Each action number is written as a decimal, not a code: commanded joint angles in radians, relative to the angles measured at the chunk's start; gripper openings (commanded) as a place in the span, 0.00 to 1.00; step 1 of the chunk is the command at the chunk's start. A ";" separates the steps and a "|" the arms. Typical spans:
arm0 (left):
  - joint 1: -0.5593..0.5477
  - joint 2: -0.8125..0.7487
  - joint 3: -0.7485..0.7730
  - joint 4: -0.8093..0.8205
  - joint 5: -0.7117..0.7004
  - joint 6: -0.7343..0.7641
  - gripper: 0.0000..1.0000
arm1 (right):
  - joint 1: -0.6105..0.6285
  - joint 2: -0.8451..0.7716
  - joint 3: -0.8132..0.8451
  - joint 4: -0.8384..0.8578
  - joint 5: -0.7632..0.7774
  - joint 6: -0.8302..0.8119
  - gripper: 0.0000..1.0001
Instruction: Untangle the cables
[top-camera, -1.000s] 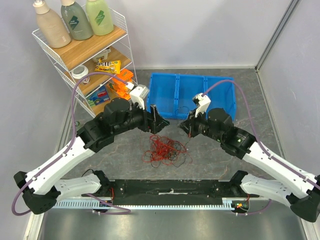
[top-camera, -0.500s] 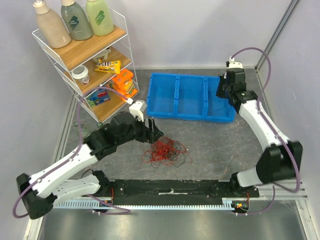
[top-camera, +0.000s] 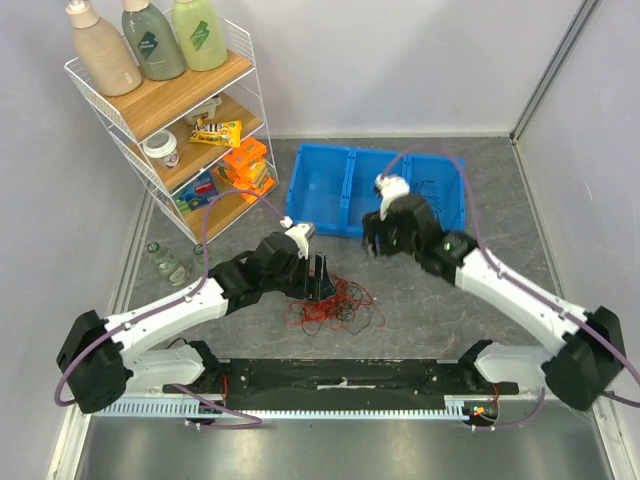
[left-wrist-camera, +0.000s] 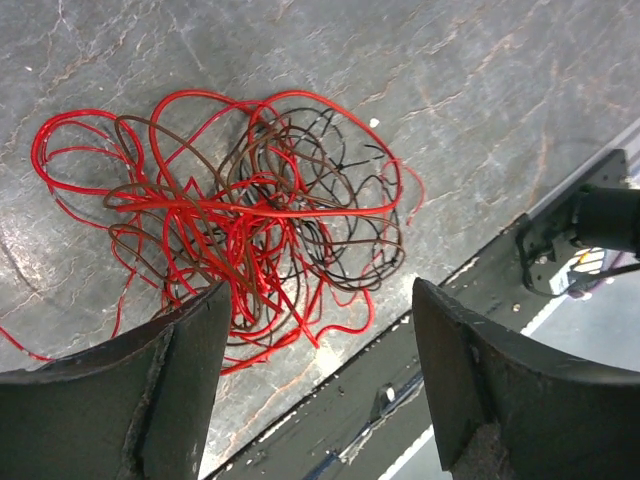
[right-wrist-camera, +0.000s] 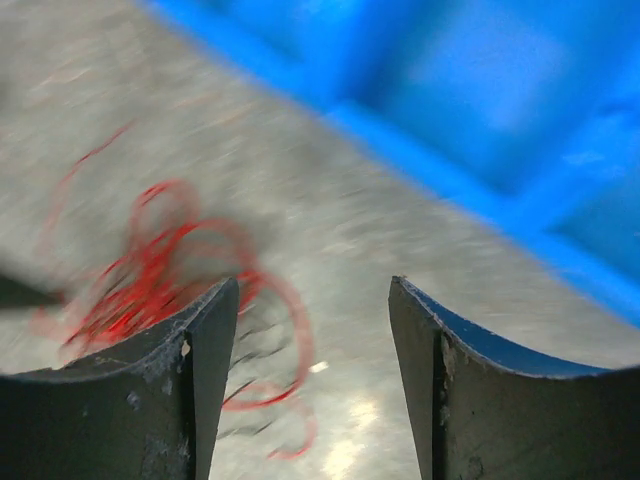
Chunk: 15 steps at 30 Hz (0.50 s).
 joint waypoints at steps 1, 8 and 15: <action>0.000 0.084 0.035 0.068 0.003 0.001 0.76 | 0.159 -0.092 -0.239 0.157 -0.233 0.117 0.68; 0.002 0.118 -0.025 0.138 0.060 -0.034 0.56 | 0.289 -0.161 -0.474 0.394 -0.354 0.211 0.60; 0.002 0.086 -0.025 0.112 0.058 -0.025 0.23 | 0.298 -0.195 -0.471 0.406 -0.349 0.205 0.63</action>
